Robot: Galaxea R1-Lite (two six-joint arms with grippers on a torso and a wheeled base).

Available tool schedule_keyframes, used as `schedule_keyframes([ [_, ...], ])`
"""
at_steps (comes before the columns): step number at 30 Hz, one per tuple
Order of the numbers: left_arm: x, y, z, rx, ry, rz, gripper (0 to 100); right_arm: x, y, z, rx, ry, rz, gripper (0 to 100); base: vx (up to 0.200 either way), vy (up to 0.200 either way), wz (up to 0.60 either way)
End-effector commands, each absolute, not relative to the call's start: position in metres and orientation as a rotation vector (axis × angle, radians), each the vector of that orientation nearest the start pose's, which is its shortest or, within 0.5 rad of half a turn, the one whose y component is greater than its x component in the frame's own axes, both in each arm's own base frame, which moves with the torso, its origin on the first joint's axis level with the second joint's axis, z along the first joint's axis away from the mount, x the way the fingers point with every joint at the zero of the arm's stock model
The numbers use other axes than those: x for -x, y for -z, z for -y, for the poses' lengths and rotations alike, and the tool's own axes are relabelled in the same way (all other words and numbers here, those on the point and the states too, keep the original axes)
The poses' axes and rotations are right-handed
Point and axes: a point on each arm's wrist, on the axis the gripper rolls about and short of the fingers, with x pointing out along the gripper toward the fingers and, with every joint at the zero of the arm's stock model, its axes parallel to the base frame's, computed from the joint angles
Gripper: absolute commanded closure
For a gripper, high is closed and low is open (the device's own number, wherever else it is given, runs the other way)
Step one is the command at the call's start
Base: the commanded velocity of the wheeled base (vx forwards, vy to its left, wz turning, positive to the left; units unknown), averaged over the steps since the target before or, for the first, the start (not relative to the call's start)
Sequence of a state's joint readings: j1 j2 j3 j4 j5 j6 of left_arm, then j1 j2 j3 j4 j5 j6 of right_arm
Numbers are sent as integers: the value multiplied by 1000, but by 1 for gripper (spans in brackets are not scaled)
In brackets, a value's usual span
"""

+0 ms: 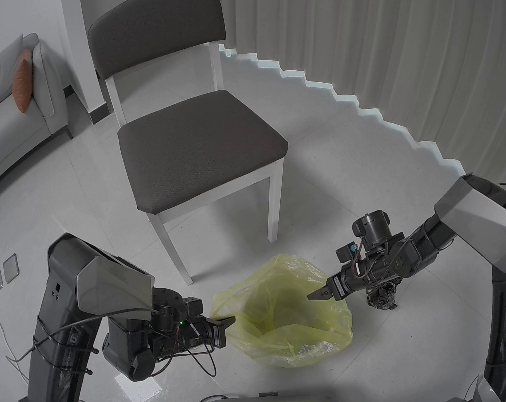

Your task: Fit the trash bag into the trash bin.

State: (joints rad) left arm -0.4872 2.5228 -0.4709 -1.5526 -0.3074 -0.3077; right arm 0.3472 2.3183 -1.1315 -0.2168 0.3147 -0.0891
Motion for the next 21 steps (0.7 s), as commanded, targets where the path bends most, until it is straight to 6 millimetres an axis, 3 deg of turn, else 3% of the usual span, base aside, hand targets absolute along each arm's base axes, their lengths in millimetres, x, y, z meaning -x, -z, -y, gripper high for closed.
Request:
schedule_keyframes([
  [1,-279,58,157,242,702,-599,100,-379,11,-147,139,-636,-961,100,0,0,0],
  [6,-279,58,157,242,701,-597,100,-380,10,-146,151,-614,-959,100,0,0,0],
  [15,-282,58,158,245,701,-589,100,-376,-31,-136,144,-598,-895,100,0,0,0],
  [21,-286,62,158,249,697,-584,100,-380,-37,-128,147,-583,-882,100,0,0,0],
])
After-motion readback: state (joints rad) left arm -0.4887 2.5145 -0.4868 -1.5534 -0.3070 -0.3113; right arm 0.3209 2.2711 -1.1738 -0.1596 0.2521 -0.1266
